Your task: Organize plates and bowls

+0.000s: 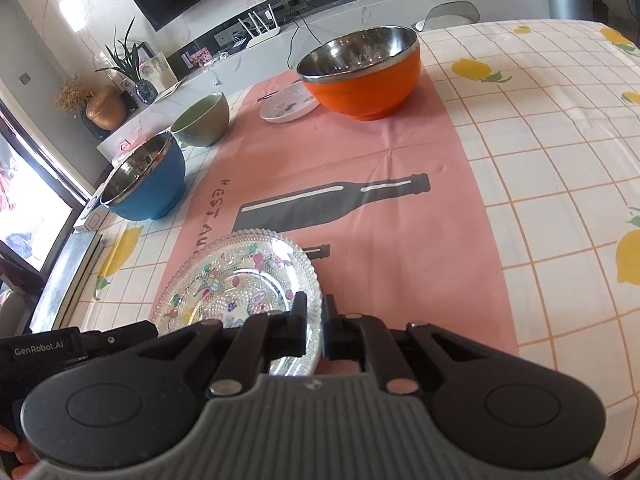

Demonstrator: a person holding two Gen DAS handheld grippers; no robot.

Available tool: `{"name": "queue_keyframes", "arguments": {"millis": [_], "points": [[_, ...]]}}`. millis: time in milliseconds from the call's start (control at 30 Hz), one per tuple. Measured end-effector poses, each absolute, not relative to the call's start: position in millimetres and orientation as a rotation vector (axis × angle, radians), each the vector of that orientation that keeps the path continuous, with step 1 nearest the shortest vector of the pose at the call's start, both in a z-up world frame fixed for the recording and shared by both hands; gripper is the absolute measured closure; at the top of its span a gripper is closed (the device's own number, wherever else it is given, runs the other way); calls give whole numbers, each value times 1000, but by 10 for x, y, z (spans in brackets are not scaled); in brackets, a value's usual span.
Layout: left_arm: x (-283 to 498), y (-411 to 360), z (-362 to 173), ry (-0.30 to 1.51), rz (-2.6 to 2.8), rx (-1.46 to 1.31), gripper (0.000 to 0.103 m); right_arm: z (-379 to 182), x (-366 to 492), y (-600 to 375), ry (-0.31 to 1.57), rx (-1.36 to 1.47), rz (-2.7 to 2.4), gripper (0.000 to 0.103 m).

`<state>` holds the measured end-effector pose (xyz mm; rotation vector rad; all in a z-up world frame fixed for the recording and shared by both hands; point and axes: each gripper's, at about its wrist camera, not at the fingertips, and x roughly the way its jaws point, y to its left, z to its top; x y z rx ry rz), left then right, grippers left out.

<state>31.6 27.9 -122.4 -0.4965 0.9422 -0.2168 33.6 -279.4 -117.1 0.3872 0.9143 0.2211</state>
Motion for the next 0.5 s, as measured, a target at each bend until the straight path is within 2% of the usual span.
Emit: {"name": "queue_keyframes", "arguments": {"millis": [200,300,500], "points": [[312,280,-1137,923,-222,-477,87,-1121,351,-2800,900,366,222,93],[370,241,-1016,890,-228,-428,87,-1029,379,-2831,869,356,219,80],[676,150,-789,837,-236,-400,87,-858,590,-2877,816,390,211,80]]}}
